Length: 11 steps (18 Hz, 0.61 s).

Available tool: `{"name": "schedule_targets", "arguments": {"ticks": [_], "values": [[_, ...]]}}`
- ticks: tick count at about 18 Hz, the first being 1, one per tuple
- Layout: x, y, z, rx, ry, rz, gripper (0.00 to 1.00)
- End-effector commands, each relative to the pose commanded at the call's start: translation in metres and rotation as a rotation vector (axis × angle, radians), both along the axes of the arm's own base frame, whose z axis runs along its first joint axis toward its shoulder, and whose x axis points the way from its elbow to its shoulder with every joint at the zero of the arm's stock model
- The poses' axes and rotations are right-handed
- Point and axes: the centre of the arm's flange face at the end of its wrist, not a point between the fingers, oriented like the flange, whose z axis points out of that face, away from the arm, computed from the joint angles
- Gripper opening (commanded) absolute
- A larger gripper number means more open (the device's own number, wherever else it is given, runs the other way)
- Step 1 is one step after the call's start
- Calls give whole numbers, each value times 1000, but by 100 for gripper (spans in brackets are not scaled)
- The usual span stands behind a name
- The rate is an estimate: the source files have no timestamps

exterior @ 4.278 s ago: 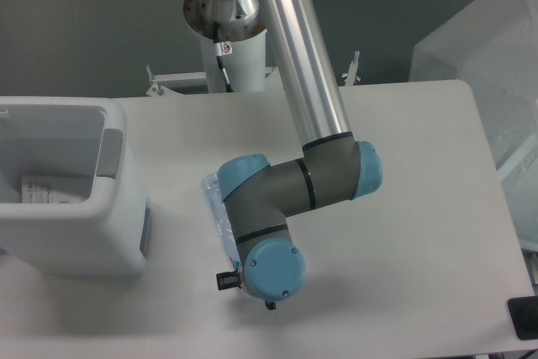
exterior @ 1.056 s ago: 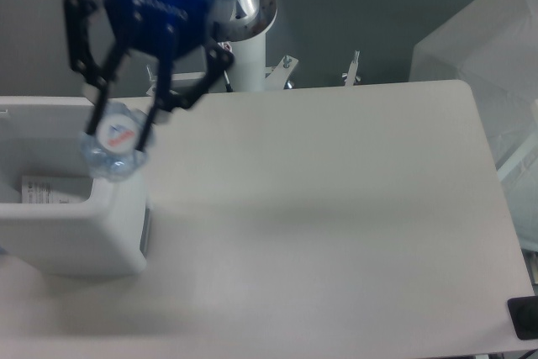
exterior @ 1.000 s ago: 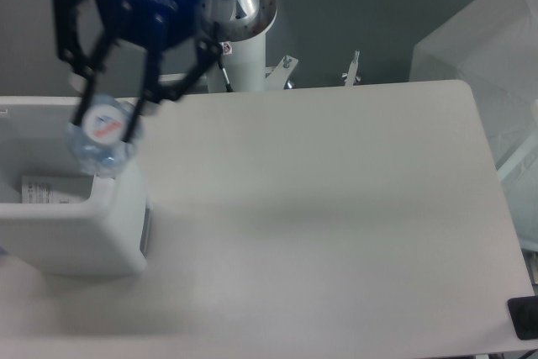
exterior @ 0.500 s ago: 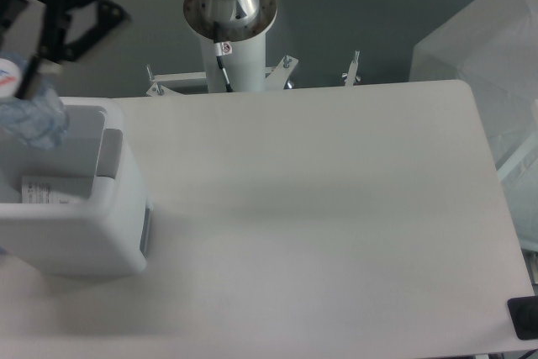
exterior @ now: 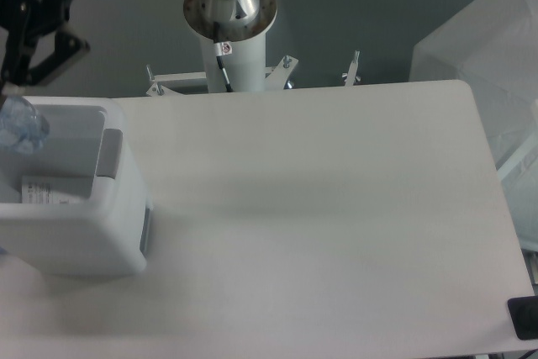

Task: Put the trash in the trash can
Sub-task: 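Lower the bottle into the bin and open the gripper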

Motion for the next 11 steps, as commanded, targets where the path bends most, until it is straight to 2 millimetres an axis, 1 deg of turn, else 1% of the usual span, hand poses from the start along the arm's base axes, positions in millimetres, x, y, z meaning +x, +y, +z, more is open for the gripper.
{"name": "schedule_targets", "arguments": {"ticks": [3, 6, 7, 8, 9, 10, 11], "values": [[6, 3, -18, -26, 6, -22, 25], [5, 3, -31, -46, 9, -26, 28], [4, 4, -37, -54, 8, -30, 37], [3, 6, -44, -62, 10, -36, 43], [2, 7, -49, -68, 12, -41, 53], [3, 8, -54, -75, 9, -45, 58], [2, 9, -57, -80, 7, -46, 58]]}}
